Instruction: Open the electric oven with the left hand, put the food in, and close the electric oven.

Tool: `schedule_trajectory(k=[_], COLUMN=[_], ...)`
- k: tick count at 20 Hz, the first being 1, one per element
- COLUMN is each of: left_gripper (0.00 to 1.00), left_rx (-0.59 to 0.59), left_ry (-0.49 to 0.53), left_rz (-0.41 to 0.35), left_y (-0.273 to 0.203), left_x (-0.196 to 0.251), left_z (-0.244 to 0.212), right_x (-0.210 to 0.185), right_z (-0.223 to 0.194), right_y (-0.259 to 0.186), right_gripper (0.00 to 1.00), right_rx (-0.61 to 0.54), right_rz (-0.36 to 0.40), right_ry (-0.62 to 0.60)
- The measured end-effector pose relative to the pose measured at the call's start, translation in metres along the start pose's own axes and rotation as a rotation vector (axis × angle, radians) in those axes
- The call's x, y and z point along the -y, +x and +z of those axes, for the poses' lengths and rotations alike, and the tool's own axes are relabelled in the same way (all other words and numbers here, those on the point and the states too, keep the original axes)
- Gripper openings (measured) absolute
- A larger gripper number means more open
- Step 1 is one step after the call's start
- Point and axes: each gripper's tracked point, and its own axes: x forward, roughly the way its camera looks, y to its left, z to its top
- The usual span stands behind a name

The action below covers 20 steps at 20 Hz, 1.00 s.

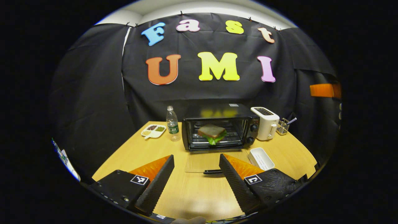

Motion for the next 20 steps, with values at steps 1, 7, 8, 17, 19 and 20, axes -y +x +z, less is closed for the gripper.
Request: schedule_trajectory(k=[1, 7, 8, 17, 19, 20], left_gripper=[0.96, 0.96, 0.96, 0.88, 0.96, 0.95], left_rx=[-0.015, -0.126, -0.145, -0.26, -0.28, -0.288], left_ry=[-0.002, -0.033, -0.041, -0.052, -0.045, -0.044], left_rz=[-0.013, -0.061, -0.066, -0.075, -0.078, -0.08], left_y=[0.007, 0.045, 0.05, 0.104, 0.114, 0.117], left_x=[0.009, 0.051, 0.055, 0.078, 0.082, 0.083], left_z=[-0.009, -0.074, -0.085, -0.139, -0.145, -0.148], right_x=[0.007, 0.043, 0.046, 0.054, 0.059, 0.062], right_z=[-0.003, -0.004, -0.004, -0.025, -0.031, -0.032], right_y=[-0.002, -0.024, -0.026, -0.031, -0.028, -0.027], right_gripper=[1.0, 1.0, 1.0, 1.0, 1.0, 1.0], right_rx=[-0.011, -0.042, -0.041, -0.085, -0.097, -0.105], right_rz=[-0.002, -0.03, -0.032, -0.053, -0.07, -0.079], right_ry=[-0.006, -0.012, -0.014, -0.005, 0.014, 0.019])
